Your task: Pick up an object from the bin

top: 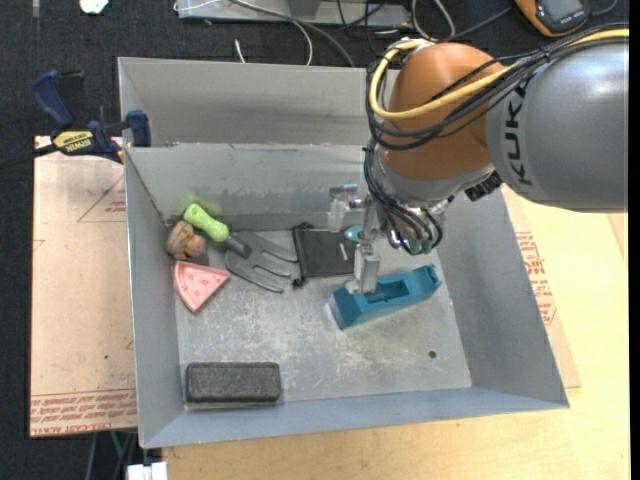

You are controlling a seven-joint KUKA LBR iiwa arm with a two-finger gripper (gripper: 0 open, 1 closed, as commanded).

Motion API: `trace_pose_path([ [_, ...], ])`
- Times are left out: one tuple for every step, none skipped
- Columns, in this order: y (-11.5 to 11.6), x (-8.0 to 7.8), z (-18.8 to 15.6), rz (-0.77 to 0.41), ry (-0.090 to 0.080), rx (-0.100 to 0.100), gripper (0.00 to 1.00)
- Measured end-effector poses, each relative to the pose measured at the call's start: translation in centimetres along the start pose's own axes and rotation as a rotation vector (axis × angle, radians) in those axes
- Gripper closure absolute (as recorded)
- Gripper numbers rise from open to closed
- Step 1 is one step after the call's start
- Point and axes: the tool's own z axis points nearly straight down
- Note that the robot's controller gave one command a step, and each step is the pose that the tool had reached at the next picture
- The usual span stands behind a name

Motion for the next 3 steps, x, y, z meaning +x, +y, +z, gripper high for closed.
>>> trace_pose_path([
  [0.4,-0.6,1.0,-0.087,-0.01,0.001,0.0],
  [-1.5,-3.1,0.3,-0.207,-0.004,0.0,0.0],
  [-0.2,-2.8,1.6,-0.051,-0.005,-0.001,0.0],
])
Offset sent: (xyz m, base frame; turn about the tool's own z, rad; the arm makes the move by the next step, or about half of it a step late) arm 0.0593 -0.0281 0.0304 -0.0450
